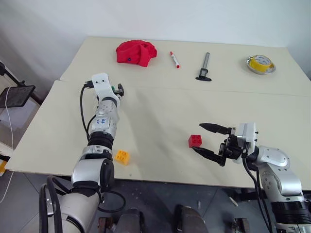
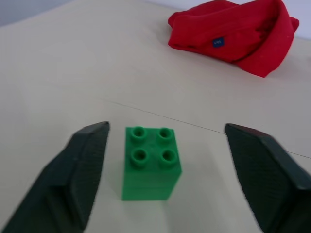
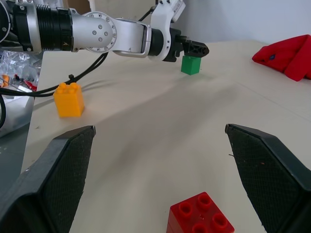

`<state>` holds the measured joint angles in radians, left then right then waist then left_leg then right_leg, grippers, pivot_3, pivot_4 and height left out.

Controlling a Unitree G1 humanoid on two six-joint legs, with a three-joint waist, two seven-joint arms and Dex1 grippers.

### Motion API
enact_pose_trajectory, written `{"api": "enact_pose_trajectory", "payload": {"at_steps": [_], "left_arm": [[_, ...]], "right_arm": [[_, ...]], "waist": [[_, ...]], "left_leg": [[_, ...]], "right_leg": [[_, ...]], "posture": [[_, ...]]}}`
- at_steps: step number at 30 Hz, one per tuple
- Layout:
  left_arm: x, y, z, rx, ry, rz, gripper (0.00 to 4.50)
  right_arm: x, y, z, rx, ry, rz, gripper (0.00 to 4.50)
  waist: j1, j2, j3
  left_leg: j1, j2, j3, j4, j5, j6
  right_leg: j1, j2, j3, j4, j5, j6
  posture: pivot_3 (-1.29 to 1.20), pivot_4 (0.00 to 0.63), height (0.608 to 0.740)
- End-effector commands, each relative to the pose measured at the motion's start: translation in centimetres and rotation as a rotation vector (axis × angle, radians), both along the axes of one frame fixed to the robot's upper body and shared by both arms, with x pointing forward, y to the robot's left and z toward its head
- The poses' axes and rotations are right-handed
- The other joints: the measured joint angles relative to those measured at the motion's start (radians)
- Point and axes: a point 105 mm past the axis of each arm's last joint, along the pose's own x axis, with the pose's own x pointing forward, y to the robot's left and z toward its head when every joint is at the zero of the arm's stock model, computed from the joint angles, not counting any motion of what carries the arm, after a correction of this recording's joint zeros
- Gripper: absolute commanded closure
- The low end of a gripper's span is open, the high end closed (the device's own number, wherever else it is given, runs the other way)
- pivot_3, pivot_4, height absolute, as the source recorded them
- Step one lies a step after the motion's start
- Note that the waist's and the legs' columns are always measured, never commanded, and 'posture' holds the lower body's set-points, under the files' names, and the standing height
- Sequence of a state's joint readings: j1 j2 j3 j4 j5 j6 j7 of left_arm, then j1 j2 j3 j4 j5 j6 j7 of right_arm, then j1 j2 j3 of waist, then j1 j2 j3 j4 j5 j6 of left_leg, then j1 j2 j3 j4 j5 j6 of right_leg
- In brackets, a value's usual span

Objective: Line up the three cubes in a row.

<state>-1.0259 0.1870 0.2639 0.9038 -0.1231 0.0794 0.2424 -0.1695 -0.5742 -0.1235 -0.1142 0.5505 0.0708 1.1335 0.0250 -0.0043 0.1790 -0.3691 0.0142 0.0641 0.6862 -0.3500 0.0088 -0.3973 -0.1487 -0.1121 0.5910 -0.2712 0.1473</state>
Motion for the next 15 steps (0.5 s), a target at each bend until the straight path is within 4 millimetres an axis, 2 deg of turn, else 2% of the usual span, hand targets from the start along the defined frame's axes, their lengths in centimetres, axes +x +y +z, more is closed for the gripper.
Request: {"api": "enact_pose_trajectory", "payload": {"at_steps": [1,13,15], "left_arm": [[-0.1,0.9,1.6,0.030,-0.055,0.043,0.03],[0.5,-0.1,-0.8,0.060,0.064,0.010,0.03],[0.5,0.1,-0.9,0.067,0.067,0.020,0.43]], "right_arm": [[-0.2,0.2,0.5,0.006,-0.026,0.010,0.00],[-0.3,0.7,0.5,0.010,-0.025,0.023,0.00],[-0.3,0.7,0.6,0.010,-0.028,0.024,0.00]], "waist": [[0.000,0.000,0.000],[0.001,0.000,0.000],[0.001,0.000,0.000]], "left_leg": [[0.000,0.000,0.000,0.000,0.000,0.000],[0.000,0.000,0.000,0.000,0.000,0.000],[0.000,0.000,0.000,0.000,0.000,0.000]], "right_leg": [[0.000,0.000,0.000,0.000,0.000,0.000],[0.000,0.000,0.000,0.000,0.000,0.000],[0.000,0.000,0.000,0.000,0.000,0.000]], "posture": [[0.00,0.150,0.740],[0.00,0.150,0.740],[0.00,0.150,0.740]]}}
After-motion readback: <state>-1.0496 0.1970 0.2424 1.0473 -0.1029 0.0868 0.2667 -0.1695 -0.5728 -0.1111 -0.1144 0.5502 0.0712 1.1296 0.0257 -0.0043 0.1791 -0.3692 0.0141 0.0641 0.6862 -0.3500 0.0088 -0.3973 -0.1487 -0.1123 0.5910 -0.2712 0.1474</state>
